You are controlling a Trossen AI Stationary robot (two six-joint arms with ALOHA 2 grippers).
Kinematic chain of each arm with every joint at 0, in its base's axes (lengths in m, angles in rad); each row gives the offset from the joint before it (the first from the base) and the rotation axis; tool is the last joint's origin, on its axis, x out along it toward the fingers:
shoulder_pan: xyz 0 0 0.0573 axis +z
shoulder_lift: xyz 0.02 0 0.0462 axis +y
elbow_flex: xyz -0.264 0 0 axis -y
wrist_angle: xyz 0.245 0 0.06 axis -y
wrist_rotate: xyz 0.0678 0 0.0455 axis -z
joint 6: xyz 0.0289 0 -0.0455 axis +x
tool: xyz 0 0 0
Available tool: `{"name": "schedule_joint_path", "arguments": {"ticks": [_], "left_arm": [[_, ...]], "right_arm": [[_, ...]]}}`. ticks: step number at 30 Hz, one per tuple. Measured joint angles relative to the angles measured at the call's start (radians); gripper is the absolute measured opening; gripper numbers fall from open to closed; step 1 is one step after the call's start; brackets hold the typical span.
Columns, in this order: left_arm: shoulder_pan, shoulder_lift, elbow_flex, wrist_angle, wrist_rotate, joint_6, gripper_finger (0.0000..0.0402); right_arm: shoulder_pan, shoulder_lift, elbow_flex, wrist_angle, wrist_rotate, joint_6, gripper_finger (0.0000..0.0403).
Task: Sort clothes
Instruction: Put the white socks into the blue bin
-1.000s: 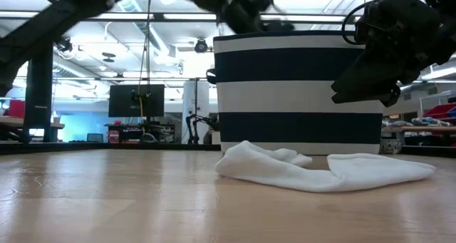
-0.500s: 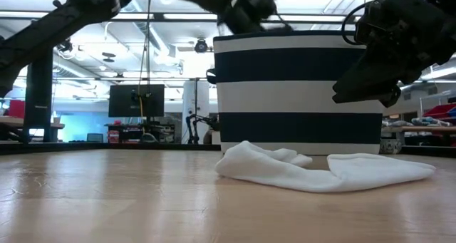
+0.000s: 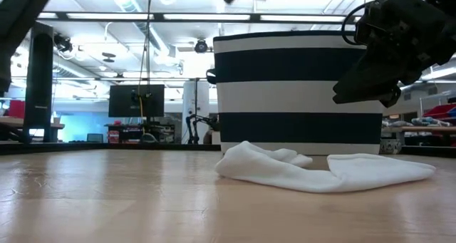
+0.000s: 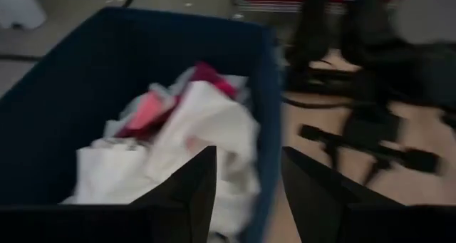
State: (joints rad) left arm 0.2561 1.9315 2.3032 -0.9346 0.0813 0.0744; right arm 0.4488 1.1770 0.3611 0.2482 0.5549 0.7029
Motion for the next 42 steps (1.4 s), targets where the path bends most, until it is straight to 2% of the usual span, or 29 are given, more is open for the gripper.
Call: {"name": "schedule_joint_path", "arguments": {"ticks": [7,11,15,20,24,29,33,38,42], "left_arm": [[-0.141,-0.087,-0.020,-0.134,-0.001,0.034,0.0163],[-0.212,-0.153,-0.163,-0.103,-0.058,0.066,0.0163],[-0.243,-0.281,-0.442,0.063,-0.097,0.053,0.0163],[-0.263,-0.511,-0.881,0.370,-0.116,-0.037,0.0163],[-0.282,-0.706,-1.191,0.594,-0.180,-0.112,0.0163],[-0.357,-0.895,-1.518,0.866,-0.275,-0.135,0.0163],[-0.408,-0.990,-1.717,1.065,-0.342,-0.174,0.0163],[-0.448,-1.033,-1.881,1.226,-0.411,-0.269,0.0163],[-0.484,-1.030,-1.957,1.358,-0.461,-0.290,0.0163]], "right_arm": [[0.000,0.000,0.000,-0.002,0.000,0.000,0.0140],[0.000,0.000,0.000,-0.001,-0.011,0.000,0.0141],[0.001,0.000,0.000,-0.001,-0.058,0.000,0.0140],[0.002,0.000,0.000,0.002,-0.094,-0.021,0.0140],[0.003,0.023,0.000,0.035,-0.123,-0.072,0.0140],[0.003,0.159,0.000,0.223,-0.126,-0.269,0.0138],[-0.001,0.324,0.008,0.394,-0.130,-0.359,0.0137],[-0.023,0.528,0.086,0.474,-0.129,-0.436,0.0137],[-0.055,0.693,0.195,0.488,-0.130,-0.529,0.0135]]}}
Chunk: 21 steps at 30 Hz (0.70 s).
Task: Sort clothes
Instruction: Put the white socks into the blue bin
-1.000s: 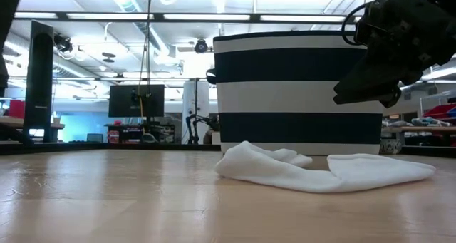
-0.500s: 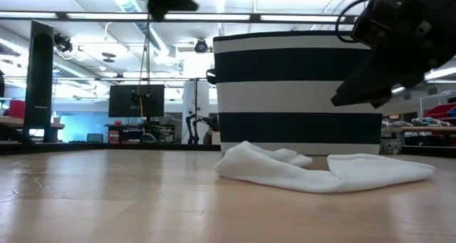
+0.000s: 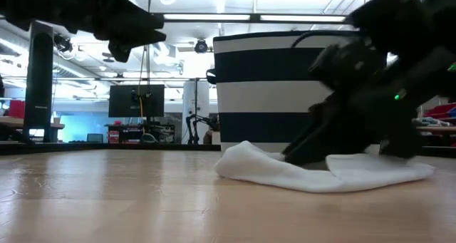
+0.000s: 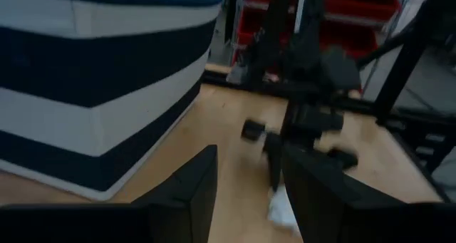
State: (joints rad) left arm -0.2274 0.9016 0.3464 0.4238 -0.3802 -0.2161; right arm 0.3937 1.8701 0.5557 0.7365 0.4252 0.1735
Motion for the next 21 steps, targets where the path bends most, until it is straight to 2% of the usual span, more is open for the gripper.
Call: {"name": "schedule_joint_path", "arguments": {"ticks": [3,5,8,10,15,21], "left_arm": [[-0.020,0.000,-0.026,0.066,-0.031,0.001,0.0163],[-0.031,-0.001,-0.029,0.067,-0.042,0.001,0.0163],[-0.044,0.001,-0.029,0.067,-0.042,0.001,0.0163],[-0.049,0.008,-0.029,0.064,-0.042,0.001,0.0163],[-0.068,0.013,-0.027,0.049,-0.051,-0.006,0.0163],[-0.093,0.014,-0.027,0.016,-0.072,-0.002,0.0163]], "right_arm": [[-0.026,0.112,0.090,0.050,-0.010,-0.023,0.0123],[-0.042,0.160,0.138,0.086,-0.062,-0.074,0.0090],[-0.072,0.187,0.196,0.103,-0.128,-0.172,0.0020],[-0.097,0.177,0.231,0.088,-0.132,-0.207,0.0015],[-0.153,0.035,0.292,0.102,-0.142,-0.294,0.0006],[-0.203,-0.224,0.361,-0.092,-0.095,-0.433,0.0004]]}}
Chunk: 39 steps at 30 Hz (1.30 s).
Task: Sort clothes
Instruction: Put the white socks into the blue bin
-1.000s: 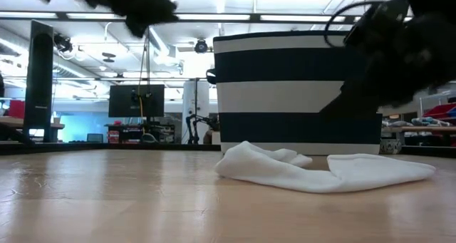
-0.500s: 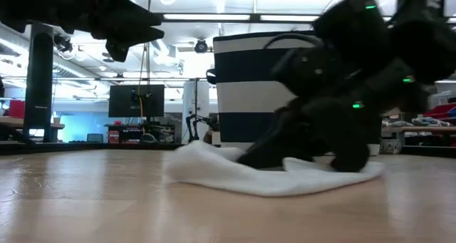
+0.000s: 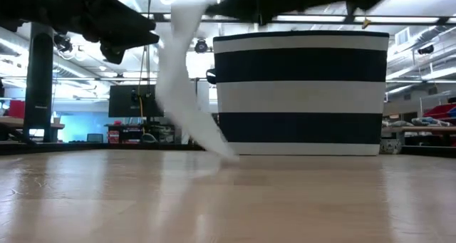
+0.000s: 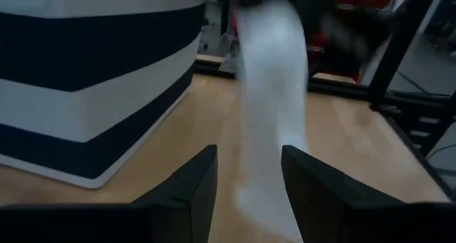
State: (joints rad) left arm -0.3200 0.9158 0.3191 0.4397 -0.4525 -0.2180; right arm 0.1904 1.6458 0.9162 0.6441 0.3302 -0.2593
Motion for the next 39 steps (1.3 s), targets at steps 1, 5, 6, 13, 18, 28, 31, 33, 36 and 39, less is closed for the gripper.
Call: {"name": "schedule_joint_path", "arguments": {"ticks": [1,5,6,13,18,28,31,33,36,39], "left_arm": [[-0.003,0.000,0.000,-0.005,-0.006,0.000,0.0163],[-0.003,0.000,0.000,-0.008,-0.035,0.001,0.0163],[-0.003,0.000,0.000,-0.009,-0.041,0.002,0.0163],[-0.003,0.001,-0.011,-0.008,-0.047,0.004,0.0163],[-0.003,0.001,-0.051,0.021,-0.077,-0.001,0.0163],[-0.003,0.001,-0.098,0.091,-0.130,0.003,0.0163],[-0.003,0.001,-0.098,0.096,-0.131,0.003,0.0163],[-0.003,0.001,-0.098,0.096,-0.131,0.003,0.0163],[-0.003,0.001,-0.098,0.103,-0.131,0.003,0.0163],[-0.003,0.001,-0.098,0.111,-0.131,0.003,0.0163]], "right_arm": [[-0.010,-0.040,0.020,-0.045,0.014,-0.030,0.0004],[-0.066,-0.173,0.132,-0.239,0.085,-0.139,0.0003],[-0.085,-0.200,0.170,-0.279,0.103,-0.162,0.0003],[-0.268,-0.281,0.404,-0.482,0.201,-0.217,0.0003],[-0.390,-0.311,0.477,-0.491,0.208,-0.216,0.0003],[-0.516,-0.301,0.477,-0.896,0.190,0.051,0.0003],[-0.549,-0.265,0.459,-1.034,0.079,0.236,0.0005],[-0.572,-0.229,0.429,-1.048,-0.032,0.307,0.0012],[-0.598,-0.149,0.396,-1.057,-0.122,0.392,0.0029],[-0.626,-0.055,0.390,-1.062,-0.127,0.451,0.0053]]}}
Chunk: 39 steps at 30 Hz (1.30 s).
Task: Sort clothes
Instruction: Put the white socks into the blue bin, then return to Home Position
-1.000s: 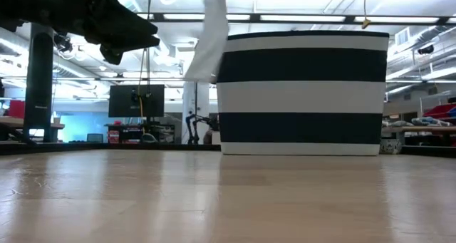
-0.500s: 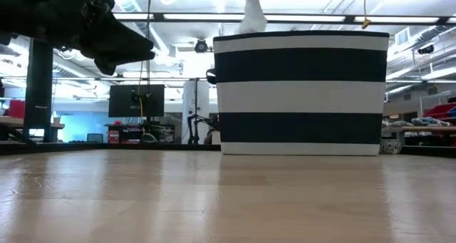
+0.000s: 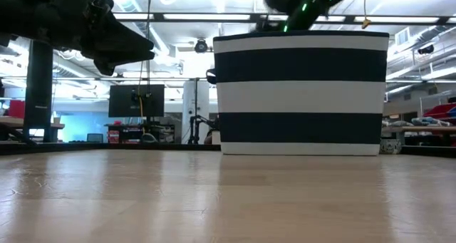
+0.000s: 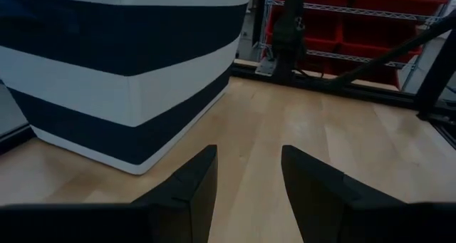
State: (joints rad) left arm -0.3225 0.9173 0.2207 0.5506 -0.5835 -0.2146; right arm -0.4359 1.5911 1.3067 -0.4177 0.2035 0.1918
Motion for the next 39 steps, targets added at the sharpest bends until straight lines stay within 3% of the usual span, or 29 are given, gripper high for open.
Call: {"name": "schedule_joint_path", "arguments": {"ticks": [7,13,25,31,34,36,39], "left_arm": [[0.000,0.000,0.001,0.004,0.000,0.000,0.0163],[0.000,0.000,0.001,-0.003,0.000,0.002,0.0163],[0.000,0.000,0.002,0.005,0.021,0.019,0.0163],[0.000,0.000,0.002,-0.006,0.017,0.213,0.0163],[0.000,0.000,0.002,-0.013,0.016,0.345,0.0163],[0.000,0.000,0.002,-0.026,0.021,0.309,0.0163],[0.002,0.000,0.002,-0.082,0.035,0.178,0.0163]], "right_arm": [[-0.058,0.178,0.005,0.027,-0.188,0.119,0.0134],[-0.064,0.186,0.002,0.034,-0.248,0.119,0.0192],[-0.065,-0.139,0.045,-0.018,-0.280,0.046,0.0214],[-0.058,-0.314,0.045,-0.014,-0.290,0.054,0.0214],[-0.055,-0.400,0.045,-0.025,-0.340,0.163,0.0213],[-0.051,-0.450,0.047,-0.046,-0.393,0.242,0.0213],[-0.019,-0.502,0.047,-0.139,-0.499,0.208,0.0215]]}}
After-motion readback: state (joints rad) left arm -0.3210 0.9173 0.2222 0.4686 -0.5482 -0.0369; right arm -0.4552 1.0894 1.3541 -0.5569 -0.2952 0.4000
